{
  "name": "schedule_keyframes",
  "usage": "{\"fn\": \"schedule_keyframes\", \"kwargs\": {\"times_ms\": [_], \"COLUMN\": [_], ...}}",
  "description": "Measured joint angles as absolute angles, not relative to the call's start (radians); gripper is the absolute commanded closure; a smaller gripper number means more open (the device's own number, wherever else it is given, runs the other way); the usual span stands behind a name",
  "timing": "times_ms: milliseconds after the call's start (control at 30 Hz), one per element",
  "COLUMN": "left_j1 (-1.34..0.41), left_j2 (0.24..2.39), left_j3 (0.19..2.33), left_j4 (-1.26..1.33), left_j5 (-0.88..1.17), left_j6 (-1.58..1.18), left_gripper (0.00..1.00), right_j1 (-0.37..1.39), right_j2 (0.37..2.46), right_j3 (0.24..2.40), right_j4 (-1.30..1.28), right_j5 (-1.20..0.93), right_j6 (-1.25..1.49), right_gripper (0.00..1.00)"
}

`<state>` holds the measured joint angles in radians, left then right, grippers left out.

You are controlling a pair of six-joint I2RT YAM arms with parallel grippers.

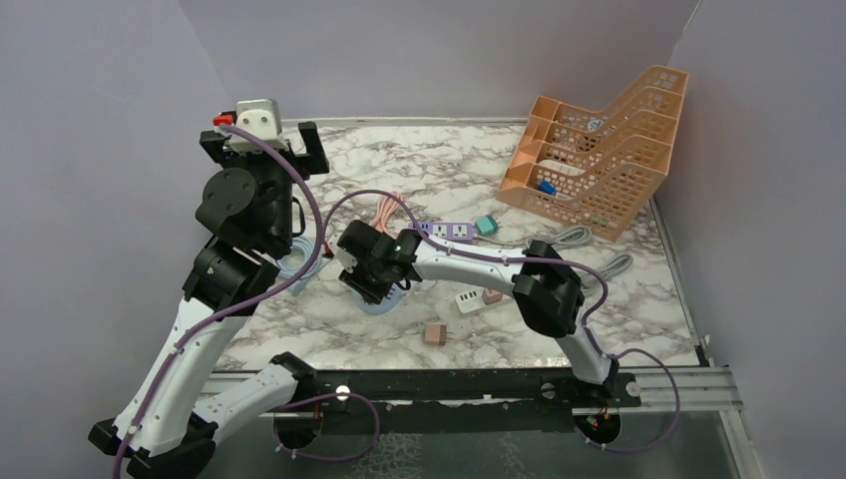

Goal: Insert the plug

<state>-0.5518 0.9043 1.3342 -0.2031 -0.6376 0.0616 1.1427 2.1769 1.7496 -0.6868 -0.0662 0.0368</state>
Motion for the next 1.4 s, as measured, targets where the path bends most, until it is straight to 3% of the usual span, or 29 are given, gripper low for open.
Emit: {"fn": "schedule_keyframes", "kwargs": {"times_ms": [33,233,433,600,967,1167,1400], "left_j1": [-0.552,-0.552,-0.552,-0.552,-0.552,-0.552,-0.552], "left_j2": [0.904,0.904,0.904,0.916,0.894,0.864,0.809], "left_j3": [1.334,1.334,1.334,1.359,1.318,1.196,1.066], "left_j4": [-0.205,-0.212,-0.237,-0.289,-0.362,-0.400,-0.443], "left_j5": [-0.638,-0.636,-0.618,-0.587,-0.456,-0.336,-0.264], "left_j6": [0.061,0.046,0.020,-0.020,-0.148,-0.241,-0.368], "left_gripper": [0.01,0.01,0.01,0.01,0.01,0.01,0.01], "right_j1": [1.142,1.144,1.146,1.146,1.146,1.146,1.146], "right_j2": [2.177,2.173,2.174,2.061,1.562,1.551,1.625], "right_j3": [1.753,1.810,1.845,1.771,1.251,1.042,1.036], "right_j4": [-0.689,-0.728,-0.748,-0.685,-0.568,-0.590,-0.581], "right_j5": [-0.067,-0.054,-0.027,-0.017,0.041,0.024,-0.007], "right_j6": [0.037,0.055,0.115,0.163,0.179,0.122,0.028], "right_gripper": [0.97,0.62,0.43,0.40,0.35,0.32,0.32]}}
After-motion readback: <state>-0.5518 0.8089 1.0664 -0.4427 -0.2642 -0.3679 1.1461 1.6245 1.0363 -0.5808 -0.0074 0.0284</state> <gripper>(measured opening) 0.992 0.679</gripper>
